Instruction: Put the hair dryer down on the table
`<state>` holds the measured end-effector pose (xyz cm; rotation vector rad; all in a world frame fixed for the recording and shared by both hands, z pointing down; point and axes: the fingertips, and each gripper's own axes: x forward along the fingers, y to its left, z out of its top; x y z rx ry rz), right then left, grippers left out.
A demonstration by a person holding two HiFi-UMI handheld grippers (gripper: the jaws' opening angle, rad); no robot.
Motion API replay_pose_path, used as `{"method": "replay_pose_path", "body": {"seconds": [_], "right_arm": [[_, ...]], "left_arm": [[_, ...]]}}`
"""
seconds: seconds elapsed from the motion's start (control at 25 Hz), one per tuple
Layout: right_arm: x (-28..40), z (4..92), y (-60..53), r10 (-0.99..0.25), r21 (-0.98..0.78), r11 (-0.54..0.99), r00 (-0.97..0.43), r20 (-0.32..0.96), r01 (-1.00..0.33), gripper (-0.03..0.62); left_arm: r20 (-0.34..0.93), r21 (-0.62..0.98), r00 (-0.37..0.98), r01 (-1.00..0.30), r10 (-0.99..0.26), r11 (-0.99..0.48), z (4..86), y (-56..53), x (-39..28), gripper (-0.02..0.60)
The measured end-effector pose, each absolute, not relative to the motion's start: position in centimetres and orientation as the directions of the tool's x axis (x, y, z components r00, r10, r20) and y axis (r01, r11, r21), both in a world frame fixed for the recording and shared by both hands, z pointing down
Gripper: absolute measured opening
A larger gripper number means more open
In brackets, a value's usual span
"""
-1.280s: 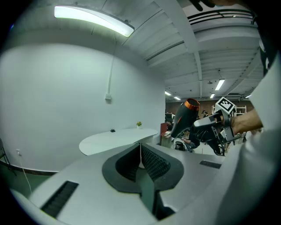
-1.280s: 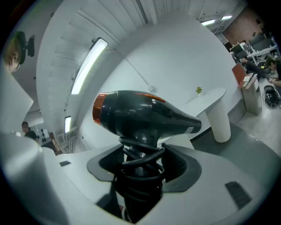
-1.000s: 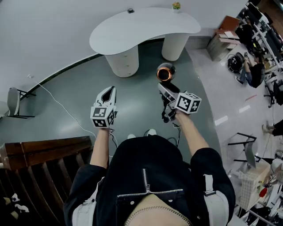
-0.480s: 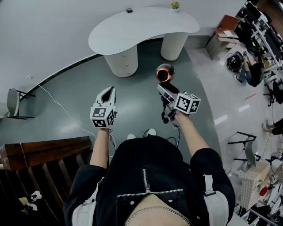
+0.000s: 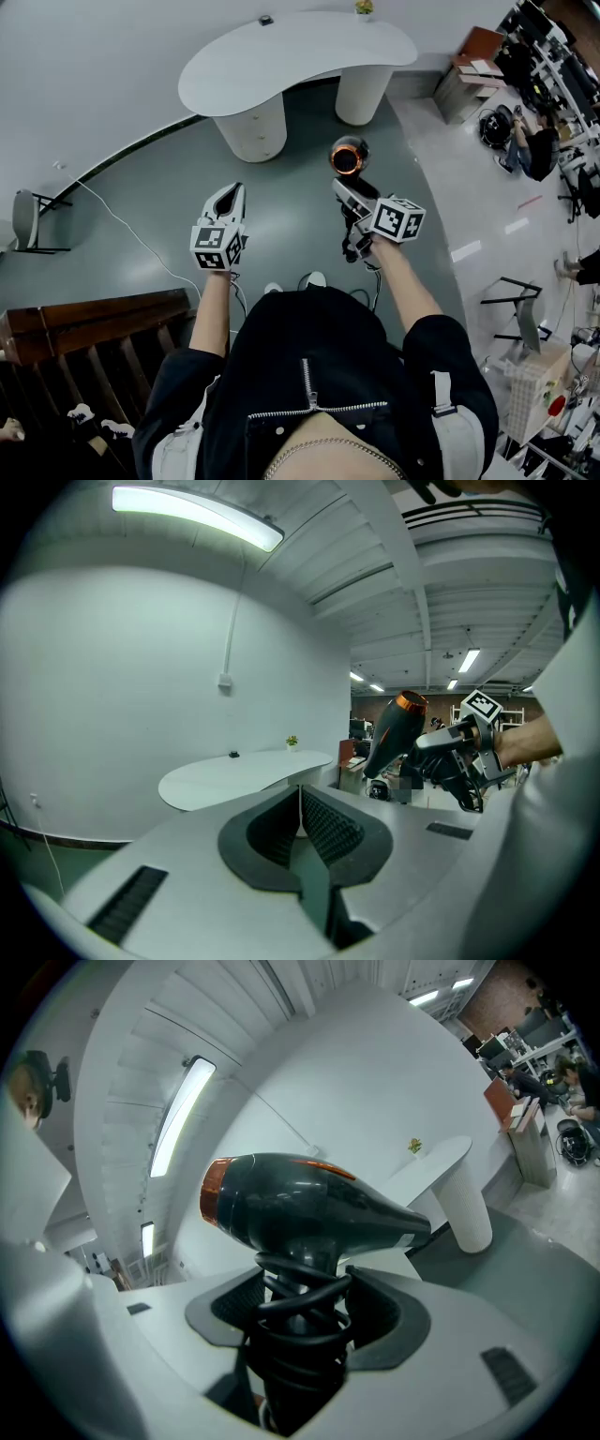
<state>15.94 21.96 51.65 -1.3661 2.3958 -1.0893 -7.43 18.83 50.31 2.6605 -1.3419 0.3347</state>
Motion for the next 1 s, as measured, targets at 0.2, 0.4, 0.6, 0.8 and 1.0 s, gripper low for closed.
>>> {"method": "replay_pose_path", "body": {"seconds": [0.2,0.4,0.6,0.8,1.0], "right_arm": [[16.8,51.9,21.9,-0.79,-0.675,0.325,-0.583,0.191,-0.662,0.268],[17.4,52.6,21.6,-0.777,-0.677,0.328,-0.596,0.203,-0.658,0.268],[17.4,52.8,20.5,-0.774,-0.684,0.324,-0.599,0.205,-0.653,0.268],[17.0,52.8,18.4,-0.768,-0.683,0.321,-0.602,0.217,-0.656,0.269],[16.0,52.5,15.2,-0.771,-0.678,0.32,-0.597,0.22,-0.662,0.268]], "left_arm": [[0.271,0.024,0.572,-0.808,-0.775,-0.588,50.6,19.3,-6.2,0.025],[0.287,0.031,0.557,-0.819,-0.779,-0.573,51.4,19.8,-5.8,0.025],[0.293,0.035,0.55,-0.824,-0.782,-0.566,51.6,18.8,-5.9,0.025],[0.301,0.051,0.561,-0.817,-0.771,-0.574,52.1,17.1,-5.6,0.025],[0.303,0.069,0.579,-0.805,-0.757,-0.589,52.8,13.7,-5.7,0.025]]}}
